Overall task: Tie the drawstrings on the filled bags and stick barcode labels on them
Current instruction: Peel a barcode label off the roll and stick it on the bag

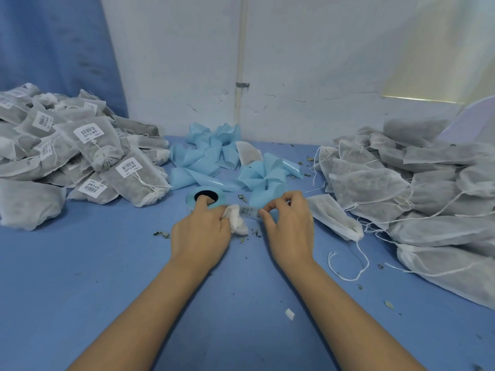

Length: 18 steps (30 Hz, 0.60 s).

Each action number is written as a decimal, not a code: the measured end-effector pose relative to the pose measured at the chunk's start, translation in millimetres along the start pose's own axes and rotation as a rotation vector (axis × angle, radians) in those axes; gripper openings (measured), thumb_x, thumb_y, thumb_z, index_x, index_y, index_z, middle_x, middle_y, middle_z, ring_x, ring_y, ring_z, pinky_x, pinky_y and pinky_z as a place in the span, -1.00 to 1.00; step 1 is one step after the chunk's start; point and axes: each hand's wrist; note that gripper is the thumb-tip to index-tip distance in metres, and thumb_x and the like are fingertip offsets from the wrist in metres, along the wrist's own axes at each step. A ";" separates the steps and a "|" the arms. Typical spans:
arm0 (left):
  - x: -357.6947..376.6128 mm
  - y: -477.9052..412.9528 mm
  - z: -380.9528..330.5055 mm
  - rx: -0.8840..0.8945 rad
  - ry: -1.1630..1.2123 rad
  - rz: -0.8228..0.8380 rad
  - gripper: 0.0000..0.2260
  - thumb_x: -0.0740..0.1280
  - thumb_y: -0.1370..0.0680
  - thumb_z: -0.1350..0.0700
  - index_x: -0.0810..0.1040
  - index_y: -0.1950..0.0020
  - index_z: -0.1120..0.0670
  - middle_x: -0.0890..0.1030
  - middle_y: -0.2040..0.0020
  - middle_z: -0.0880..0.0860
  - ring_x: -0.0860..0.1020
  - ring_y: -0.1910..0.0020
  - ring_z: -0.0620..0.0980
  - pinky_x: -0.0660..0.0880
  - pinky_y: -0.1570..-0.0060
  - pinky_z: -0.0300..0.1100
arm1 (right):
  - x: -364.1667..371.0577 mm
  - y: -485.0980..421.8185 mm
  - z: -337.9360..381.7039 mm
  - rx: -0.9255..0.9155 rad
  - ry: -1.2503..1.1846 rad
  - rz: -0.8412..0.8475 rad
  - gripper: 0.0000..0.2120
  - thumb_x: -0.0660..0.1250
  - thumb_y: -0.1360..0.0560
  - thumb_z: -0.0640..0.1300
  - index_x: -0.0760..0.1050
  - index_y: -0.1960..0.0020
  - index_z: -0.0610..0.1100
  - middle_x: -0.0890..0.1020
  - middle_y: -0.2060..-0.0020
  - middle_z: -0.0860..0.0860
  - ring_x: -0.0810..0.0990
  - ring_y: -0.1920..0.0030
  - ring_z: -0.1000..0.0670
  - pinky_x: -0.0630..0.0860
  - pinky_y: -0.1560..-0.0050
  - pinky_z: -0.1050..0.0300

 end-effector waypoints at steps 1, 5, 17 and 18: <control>0.2 0.4 0.9 -0.014 0.000 -0.020 -0.78 0.11 -0.57 0.09 0.56 0.09 0.02 0.33 -0.40 -0.08 0.49 0.18 0.06 0.25 0.29 -0.15 | -1.1 -0.7 -0.3 0.015 0.013 -0.022 -0.90 0.42 -0.48 -0.12 0.60 0.10 -0.16 0.46 0.01 -0.05 0.45 -0.02 -0.08 0.37 0.03 0.04; 2.8 3.6 3.2 0.057 0.021 -0.083 -0.81 0.15 -0.57 0.10 0.53 0.16 0.06 0.34 -0.42 -0.10 0.46 0.27 0.04 0.15 0.40 -0.18 | -4.7 -1.6 -2.6 0.006 0.085 -0.006 -0.90 0.34 -0.54 -0.10 0.57 0.05 -0.13 0.40 0.19 0.02 0.43 0.09 -0.09 0.32 0.13 0.06; 2.3 0.5 8.1 0.410 0.262 0.068 -0.58 0.05 -0.47 -0.01 0.61 -0.17 -0.08 0.54 -0.17 -0.27 0.50 -0.05 -0.21 0.36 0.17 -0.32 | -0.2 0.5 -9.5 -0.019 -0.281 0.127 -0.75 0.33 -0.53 -0.22 0.53 -0.20 -0.10 0.58 -0.12 0.07 0.49 -0.14 0.04 0.35 -0.13 0.27; 2.4 0.5 8.2 0.419 0.284 0.077 -0.58 0.05 -0.47 -0.01 0.61 -0.18 -0.09 0.54 -0.18 -0.28 0.48 -0.07 -0.24 0.34 0.16 -0.38 | -0.7 0.4 -9.3 -0.011 -0.329 0.147 -0.73 0.34 -0.53 -0.22 0.53 -0.22 -0.08 0.58 -0.12 0.10 0.50 -0.15 0.06 0.38 -0.16 0.25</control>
Point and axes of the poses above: each hand's wrist, its own y-axis away from the middle knuckle, its own x-axis out of the palm, z = x × y
